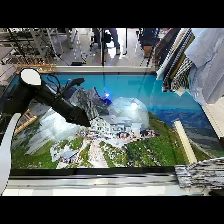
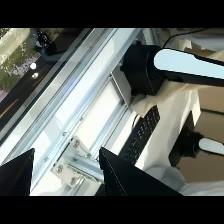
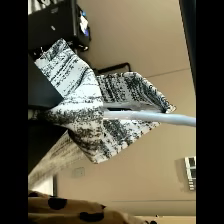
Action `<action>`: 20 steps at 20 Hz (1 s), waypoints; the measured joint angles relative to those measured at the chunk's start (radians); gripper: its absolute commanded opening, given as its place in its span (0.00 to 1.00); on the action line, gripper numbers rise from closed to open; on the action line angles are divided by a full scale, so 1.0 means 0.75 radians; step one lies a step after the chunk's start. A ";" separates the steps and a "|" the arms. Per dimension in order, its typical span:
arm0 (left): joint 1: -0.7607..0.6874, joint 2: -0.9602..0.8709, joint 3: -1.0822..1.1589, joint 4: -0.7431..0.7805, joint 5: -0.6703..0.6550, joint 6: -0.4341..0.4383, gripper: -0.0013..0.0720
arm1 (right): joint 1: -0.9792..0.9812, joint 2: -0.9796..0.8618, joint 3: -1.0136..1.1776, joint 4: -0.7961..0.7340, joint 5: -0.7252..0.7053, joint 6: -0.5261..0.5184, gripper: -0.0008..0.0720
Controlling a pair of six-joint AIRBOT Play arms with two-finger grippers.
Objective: Fold the clothes and pants, and hang the long-sleeved shirts on hangers.
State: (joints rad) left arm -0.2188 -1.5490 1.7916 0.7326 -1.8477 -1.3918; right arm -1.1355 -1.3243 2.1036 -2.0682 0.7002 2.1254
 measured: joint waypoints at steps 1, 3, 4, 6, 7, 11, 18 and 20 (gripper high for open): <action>-0.002 0.000 0.000 0.000 0.000 -0.014 0.58 | -0.024 -0.024 -0.001 -0.001 -0.014 0.019 0.05; -0.006 0.000 0.000 -0.001 -0.001 -0.036 0.58 | -0.048 -0.054 -0.004 0.004 -0.013 0.018 0.05; -0.007 0.000 0.000 -0.001 -0.001 -0.042 0.58 | -0.049 -0.054 -0.008 0.011 -0.011 0.006 0.08; -0.009 0.000 0.000 -0.001 -0.001 -0.052 0.58 | -0.026 -0.029 -0.015 0.030 -0.015 -0.024 0.65; -0.009 0.000 0.000 0.000 -0.001 -0.057 0.58 | -0.005 -0.001 -0.017 0.041 -0.040 -0.036 0.80; -0.010 -0.002 -0.001 0.002 -0.001 -0.062 0.36 | 0.167 0.181 -0.020 0.104 -0.182 -0.132 0.79; -0.006 0.055 -0.001 0.965 0.003 -0.224 0.04 | 0.883 0.364 -0.176 0.929 0.388 -0.764 0.64; 0.016 0.126 -0.001 1.372 0.091 -0.289 0.04 | 1.168 0.349 -0.360 1.115 0.668 -0.845 0.64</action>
State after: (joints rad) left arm -0.2066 -1.4544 1.7908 1.7618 -1.7794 -1.6085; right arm -0.2592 -1.0626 1.8339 -1.2320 1.2015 1.4918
